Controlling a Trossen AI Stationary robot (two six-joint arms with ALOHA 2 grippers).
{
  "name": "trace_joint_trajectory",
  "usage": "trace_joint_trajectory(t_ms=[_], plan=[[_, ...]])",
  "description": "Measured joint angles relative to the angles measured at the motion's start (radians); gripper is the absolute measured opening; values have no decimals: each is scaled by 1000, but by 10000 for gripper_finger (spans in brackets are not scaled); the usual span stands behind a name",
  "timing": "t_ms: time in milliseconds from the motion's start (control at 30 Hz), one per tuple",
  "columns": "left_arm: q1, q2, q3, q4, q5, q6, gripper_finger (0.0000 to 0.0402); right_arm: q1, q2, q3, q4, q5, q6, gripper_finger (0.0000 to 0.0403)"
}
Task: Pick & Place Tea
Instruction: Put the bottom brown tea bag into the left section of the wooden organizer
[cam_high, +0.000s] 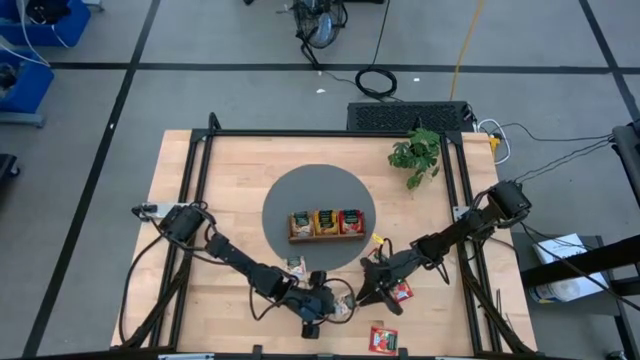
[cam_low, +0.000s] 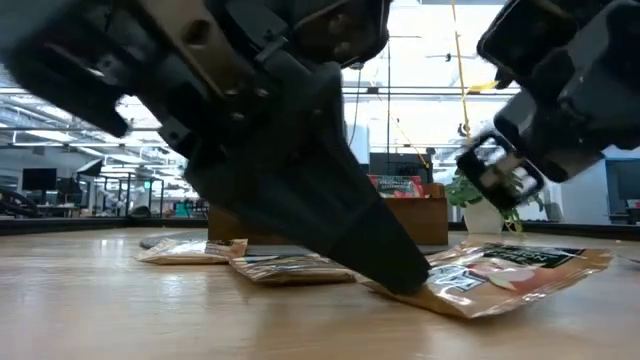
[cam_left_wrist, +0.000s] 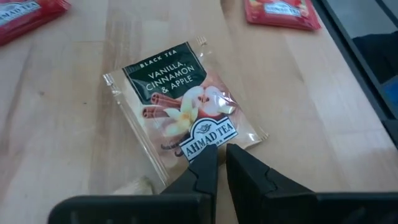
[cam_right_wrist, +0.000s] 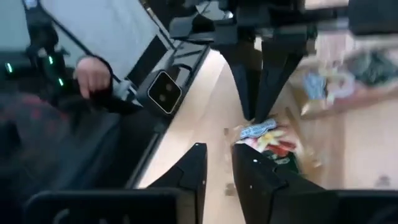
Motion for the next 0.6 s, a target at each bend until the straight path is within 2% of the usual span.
trace_joint_trajectory(t_ms=[100,233,467,600], plan=[[11,1,0,9,1,-5,42,0,1,0,-105,22,122,78],[16,1,-1,9,1,-28,42,0,-3,3,-246,30,204,86],[16,1,-1,10,-1,-28,42,1,-3,3,-218,27,347,107],[19,1,-1,14,-8,-26,42,1,-3,3,-275,22,417,112]])
